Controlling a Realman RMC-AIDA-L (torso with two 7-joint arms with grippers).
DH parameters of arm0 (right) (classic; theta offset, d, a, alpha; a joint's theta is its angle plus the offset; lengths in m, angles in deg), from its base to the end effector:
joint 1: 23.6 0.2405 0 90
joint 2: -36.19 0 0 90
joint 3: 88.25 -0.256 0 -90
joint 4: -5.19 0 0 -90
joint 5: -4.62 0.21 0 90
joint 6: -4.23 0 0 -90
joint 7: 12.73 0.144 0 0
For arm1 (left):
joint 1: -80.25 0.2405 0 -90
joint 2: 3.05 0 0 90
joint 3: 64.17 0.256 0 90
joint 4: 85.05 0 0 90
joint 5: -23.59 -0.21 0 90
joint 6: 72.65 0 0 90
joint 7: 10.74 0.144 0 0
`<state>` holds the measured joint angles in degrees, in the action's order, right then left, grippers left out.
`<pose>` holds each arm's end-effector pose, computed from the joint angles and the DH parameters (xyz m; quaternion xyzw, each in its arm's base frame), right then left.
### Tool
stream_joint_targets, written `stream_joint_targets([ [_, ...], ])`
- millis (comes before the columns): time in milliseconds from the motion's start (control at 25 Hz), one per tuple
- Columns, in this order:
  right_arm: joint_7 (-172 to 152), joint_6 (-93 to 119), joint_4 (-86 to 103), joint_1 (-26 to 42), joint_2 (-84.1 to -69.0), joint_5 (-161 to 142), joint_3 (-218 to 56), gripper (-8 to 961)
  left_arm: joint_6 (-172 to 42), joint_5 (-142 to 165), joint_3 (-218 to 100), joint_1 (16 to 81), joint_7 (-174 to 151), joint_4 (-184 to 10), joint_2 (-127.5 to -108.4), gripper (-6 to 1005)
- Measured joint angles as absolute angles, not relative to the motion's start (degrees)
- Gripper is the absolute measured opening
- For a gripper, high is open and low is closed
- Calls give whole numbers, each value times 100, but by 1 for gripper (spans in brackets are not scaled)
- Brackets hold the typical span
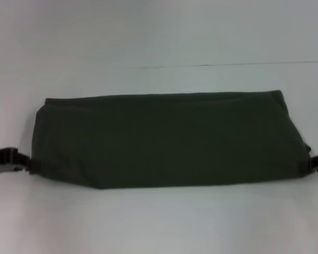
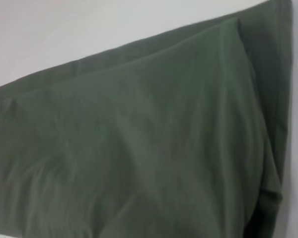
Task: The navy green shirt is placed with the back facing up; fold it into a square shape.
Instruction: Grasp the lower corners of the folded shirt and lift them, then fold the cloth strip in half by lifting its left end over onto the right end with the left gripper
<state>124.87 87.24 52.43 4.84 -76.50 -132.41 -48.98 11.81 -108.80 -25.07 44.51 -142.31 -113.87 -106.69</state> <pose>0.3347 0.3362 0.0642 -0.7510 0.6296 0.0742 0.1843 -0.3275 0.3550 0.0756 -0.7704 -0.6196 -0.0863 0.1226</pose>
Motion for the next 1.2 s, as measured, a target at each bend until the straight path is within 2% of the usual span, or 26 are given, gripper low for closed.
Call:
stream_joint_targets([
  [640, 12490, 9062, 5254, 244, -7673, -13294, -4967, 120, 1657, -11445, -2506, 4485, -14266, -11488, -10667, 6],
  [1200, 12557, 9076, 5133, 326, -7585, -13291, -4958, 156, 1693, -11511, -2476, 4392, -14437, -11478, -10638, 5],
])
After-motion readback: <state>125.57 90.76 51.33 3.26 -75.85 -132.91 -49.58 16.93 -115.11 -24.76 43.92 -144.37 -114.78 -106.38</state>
